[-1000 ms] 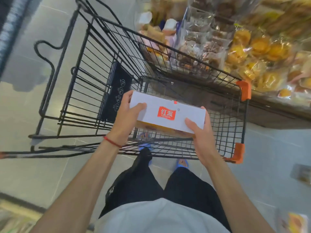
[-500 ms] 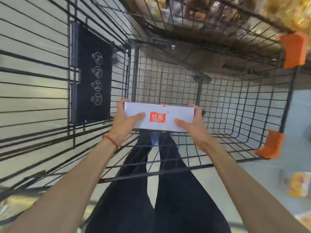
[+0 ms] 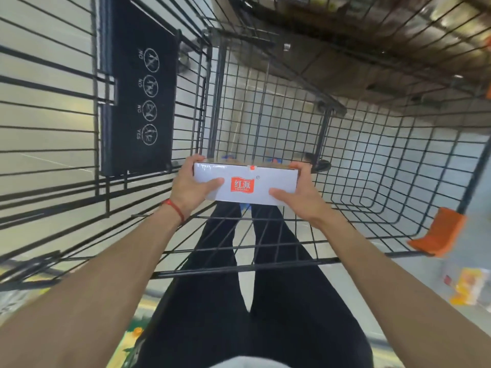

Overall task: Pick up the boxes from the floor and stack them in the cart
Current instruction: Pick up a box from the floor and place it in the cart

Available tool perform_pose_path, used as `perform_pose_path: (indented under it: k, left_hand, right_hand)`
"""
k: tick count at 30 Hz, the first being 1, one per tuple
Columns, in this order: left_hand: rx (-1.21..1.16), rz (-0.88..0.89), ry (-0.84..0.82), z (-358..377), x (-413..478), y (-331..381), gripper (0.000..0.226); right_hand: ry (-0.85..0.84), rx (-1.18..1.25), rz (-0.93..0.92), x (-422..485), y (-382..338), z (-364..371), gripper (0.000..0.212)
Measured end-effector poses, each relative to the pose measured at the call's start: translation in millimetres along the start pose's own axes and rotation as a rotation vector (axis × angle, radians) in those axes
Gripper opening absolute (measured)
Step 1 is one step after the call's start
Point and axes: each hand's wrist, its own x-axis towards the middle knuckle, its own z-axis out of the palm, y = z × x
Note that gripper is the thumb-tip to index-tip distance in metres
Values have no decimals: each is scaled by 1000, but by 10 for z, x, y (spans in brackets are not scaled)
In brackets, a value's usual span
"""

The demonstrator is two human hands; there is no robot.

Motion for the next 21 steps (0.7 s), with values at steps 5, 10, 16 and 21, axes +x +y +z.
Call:
perform_pose_path:
  k: [5, 10, 16, 21]
  left_hand:
    - [13, 18, 91, -45, -38, 36, 58]
    - [10, 3, 107, -50, -23, 78, 62]
    - [-5, -83, 100, 8, -9, 166, 82]
    - [71, -148, 125, 6, -93, 308, 85]
  right_hand:
    - [-53, -37, -31, -24, 16, 53, 72]
    - [-13, -46, -69, 0, 18, 81, 73]
    - [-59, -122, -25, 0, -87, 69, 85]
    - [-19, -33, 40, -96, -247, 138, 83]
